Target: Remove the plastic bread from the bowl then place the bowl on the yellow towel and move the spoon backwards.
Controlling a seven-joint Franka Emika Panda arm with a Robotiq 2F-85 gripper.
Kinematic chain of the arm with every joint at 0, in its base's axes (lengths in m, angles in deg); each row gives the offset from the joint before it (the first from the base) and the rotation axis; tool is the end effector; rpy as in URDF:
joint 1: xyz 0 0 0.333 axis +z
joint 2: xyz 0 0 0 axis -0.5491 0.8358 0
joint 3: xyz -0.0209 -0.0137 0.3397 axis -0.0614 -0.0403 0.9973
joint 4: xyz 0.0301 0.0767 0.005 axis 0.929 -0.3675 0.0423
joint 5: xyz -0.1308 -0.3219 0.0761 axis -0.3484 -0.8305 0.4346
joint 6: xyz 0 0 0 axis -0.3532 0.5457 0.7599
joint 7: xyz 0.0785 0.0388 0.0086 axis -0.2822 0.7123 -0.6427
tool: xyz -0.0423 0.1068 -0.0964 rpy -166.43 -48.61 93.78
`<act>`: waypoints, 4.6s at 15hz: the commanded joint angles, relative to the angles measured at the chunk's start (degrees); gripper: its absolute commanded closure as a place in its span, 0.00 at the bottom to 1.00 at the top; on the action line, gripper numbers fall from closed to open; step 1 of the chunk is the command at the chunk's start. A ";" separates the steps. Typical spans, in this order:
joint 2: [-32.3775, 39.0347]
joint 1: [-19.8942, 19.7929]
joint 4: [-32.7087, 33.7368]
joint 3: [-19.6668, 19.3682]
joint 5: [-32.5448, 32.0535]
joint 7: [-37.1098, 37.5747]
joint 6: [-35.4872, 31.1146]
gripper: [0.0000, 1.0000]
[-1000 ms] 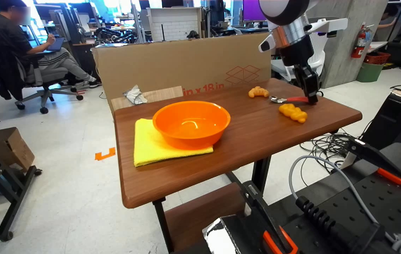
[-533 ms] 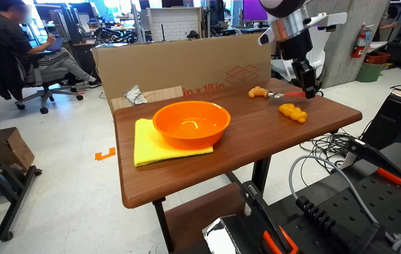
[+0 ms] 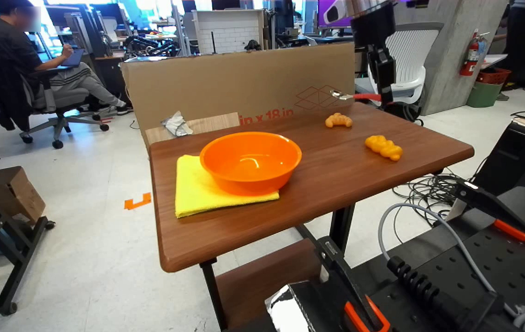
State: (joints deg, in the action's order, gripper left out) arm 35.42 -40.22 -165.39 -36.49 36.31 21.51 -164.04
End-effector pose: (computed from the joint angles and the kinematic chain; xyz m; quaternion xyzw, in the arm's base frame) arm 0.5989 -0.1158 0.2316 0.8626 0.4689 -0.1633 0.0975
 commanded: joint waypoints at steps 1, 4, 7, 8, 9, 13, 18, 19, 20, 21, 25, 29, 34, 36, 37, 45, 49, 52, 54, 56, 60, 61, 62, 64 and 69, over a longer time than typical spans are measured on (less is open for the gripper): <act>-2.28 1.92 0.72 1.18 1.56 0.50 3.12 0.94; -2.37 4.02 1.68 1.99 1.43 1.87 4.64 0.94; -1.61 5.94 2.99 2.54 1.12 3.41 6.21 0.94; -1.21 6.56 3.64 2.69 1.01 3.98 6.94 0.94; -0.82 7.07 4.14 2.79 0.95 4.41 7.47 0.94; 1.49 8.80 6.74 3.13 0.60 6.10 10.00 0.94; 5.75 10.03 11.07 3.12 0.16 7.73 12.78 0.94; 6.86 10.19 12.21 3.11 0.15 8.00 13.37 0.94; 7.79 10.30 13.16 3.10 0.13 8.17 14.05 0.94; 8.90 10.47 14.38 3.04 0.00 8.42 14.59 0.94; 13.25 10.91 19.76 2.86 0.08 9.27 17.52 0.94; 17.38 11.51 25.20 2.59 -0.29 10.23 20.42 0.94; 22.24 11.98 31.70 2.34 -0.39 11.03 23.96 0.94; 23.99 12.08 33.97 2.27 -0.34 11.20 25.12 0.94; 24.77 12.11 34.97 2.26 -0.34 11.21 25.68 0.94; 27.81 12.30 40.10 1.90 -0.45 10.97 28.03 0.43; 27.68 12.16 41.07 1.97 -0.23 10.97 28.75 0.14; 27.45 12.09 41.46 1.99 -0.09 11.08 28.88 0.00; 26.84 11.97 41.20 2.10 0.09 11.13 28.64 0.00; 25.75 11.77 40.46 2.27 0.28 11.13 28.09 0.00; 22.59 11.34 38.24 2.72 0.81 11.16 27.04 0.00; 21.21 11.16 37.16 2.89 0.96 11.15 26.52 0.00; 19.65 10.95 35.98 3.05 1.15 11.12 26.02 0.00; 16.69 10.61 33.96 3.21 1.53 11.54 25.18 0.00; 16.98 11.00 36.00 2.83 0.84 10.77 26.65 0.00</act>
State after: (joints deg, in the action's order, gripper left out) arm 52.28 -29.21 -129.66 -33.76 37.19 32.27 -137.63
